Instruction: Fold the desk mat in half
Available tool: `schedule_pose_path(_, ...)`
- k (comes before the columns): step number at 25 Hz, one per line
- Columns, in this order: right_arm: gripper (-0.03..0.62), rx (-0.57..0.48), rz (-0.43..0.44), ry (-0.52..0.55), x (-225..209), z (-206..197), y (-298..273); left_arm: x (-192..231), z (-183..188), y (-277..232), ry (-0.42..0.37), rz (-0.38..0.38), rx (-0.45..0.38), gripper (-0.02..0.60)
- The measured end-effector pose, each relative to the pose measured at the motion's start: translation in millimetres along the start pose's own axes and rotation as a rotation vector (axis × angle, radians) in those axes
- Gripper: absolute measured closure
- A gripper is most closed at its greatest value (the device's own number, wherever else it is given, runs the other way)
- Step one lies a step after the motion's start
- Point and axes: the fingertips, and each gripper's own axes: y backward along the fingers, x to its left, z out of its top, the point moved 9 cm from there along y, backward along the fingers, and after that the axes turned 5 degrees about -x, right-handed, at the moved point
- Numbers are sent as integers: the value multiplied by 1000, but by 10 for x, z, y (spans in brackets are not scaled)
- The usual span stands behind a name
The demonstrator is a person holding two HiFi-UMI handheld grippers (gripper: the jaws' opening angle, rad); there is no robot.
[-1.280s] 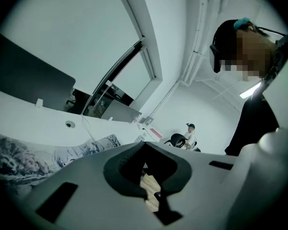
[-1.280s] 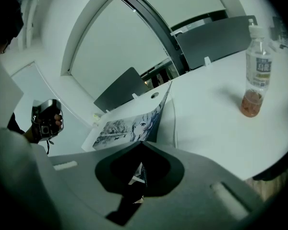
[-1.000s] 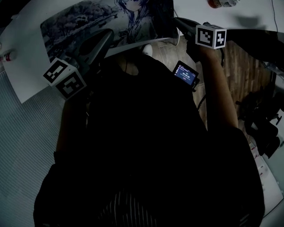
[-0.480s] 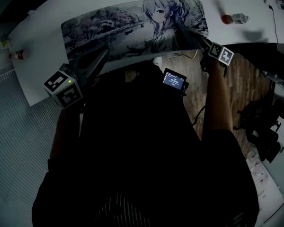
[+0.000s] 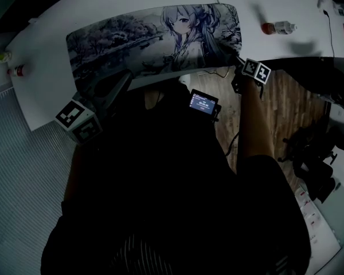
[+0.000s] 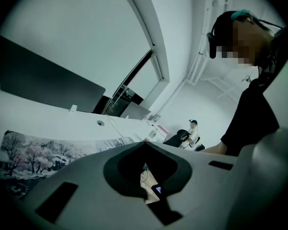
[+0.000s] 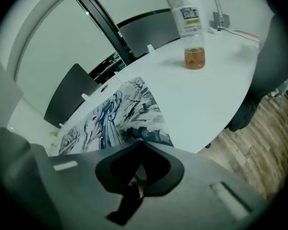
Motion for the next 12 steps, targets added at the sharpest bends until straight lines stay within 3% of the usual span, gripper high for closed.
schedule_pose_path(2, 589, -10, 29, -64, -1, 20, 17, -15, -54, -47, -1, -5, 13, 572)
schedule_pose_path(5, 578, -125, 71, -400, -194, -115, 161, -24, -112, -31, 19, 1, -3, 572)
schedule_pose_path(7, 386, -234, 146, -661, -320, -326, 194, -36, -133, 6, 20, 19, -6, 572)
schedule_pose_path(8, 369, -272, 185, -752, -368, -440, 179, -43, -144, 19, 18, 27, -7, 572)
schedule_pose_path(10, 367, -301, 223, -825, -439, -601, 121, -62, -160, 26, 17, 38, -7, 572)
schedule_pose_path(12, 367, -317, 207, -832, -458, -637, 92, -83, -150, 28, 12, 46, -5, 572)
